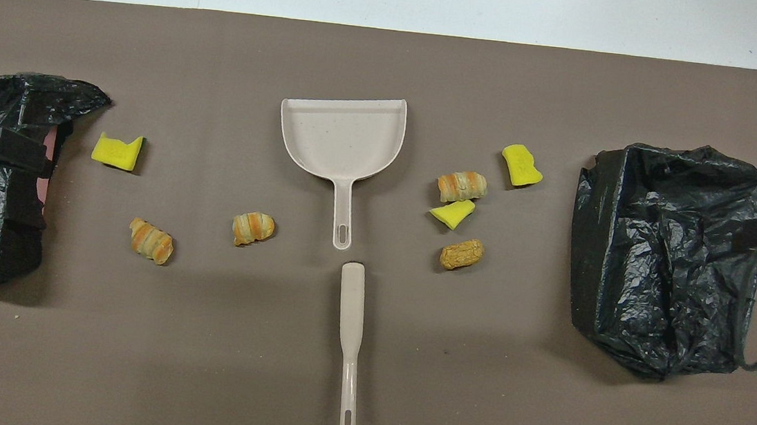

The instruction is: Sweep and dump trash in bin

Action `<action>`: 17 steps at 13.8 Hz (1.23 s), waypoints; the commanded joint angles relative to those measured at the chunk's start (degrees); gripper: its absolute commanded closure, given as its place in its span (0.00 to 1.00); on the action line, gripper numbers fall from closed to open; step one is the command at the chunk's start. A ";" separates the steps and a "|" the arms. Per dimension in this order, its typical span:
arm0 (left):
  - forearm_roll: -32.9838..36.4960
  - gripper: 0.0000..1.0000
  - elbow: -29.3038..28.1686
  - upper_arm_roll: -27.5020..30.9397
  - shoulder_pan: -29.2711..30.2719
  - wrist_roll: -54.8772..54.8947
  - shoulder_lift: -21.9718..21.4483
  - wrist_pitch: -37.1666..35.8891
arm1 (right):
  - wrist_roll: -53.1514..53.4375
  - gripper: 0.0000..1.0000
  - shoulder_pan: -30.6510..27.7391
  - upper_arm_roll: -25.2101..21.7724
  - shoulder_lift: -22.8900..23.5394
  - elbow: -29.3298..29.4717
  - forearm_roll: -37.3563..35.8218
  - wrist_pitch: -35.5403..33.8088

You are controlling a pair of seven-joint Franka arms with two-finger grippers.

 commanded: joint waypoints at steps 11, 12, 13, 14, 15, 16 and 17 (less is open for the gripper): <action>-2.78 0.00 -11.23 -0.99 -10.36 -0.25 -2.22 7.58 | -1.24 0.00 -0.56 0.04 -1.60 -1.90 1.25 0.90; -3.30 0.00 -12.64 -0.90 -12.72 -1.13 -2.48 8.81 | -1.32 0.00 -0.56 0.04 -1.60 -1.90 1.25 0.90; -3.40 0.00 -13.87 -0.99 -14.39 -4.27 -3.00 9.78 | -1.32 0.00 -0.56 0.04 -1.60 -1.90 1.25 0.90; -3.48 0.00 -15.10 -0.99 -16.15 -7.26 -3.09 10.31 | -1.41 0.00 -0.56 0.04 -1.52 -1.90 1.25 0.90; -3.57 0.00 -16.16 -0.99 -19.91 -9.81 -3.44 11.18 | -1.50 0.00 -0.56 0.04 -1.60 -1.90 1.25 0.90; -3.57 0.00 -16.86 -0.99 -22.47 -12.10 -3.45 12.50 | -1.50 0.00 -0.56 0.04 -1.60 -1.90 1.25 0.90; -3.57 0.00 -18.00 -0.99 -24.58 -14.64 -3.45 13.29 | -1.50 0.00 -0.56 0.04 -1.60 -1.90 1.25 0.81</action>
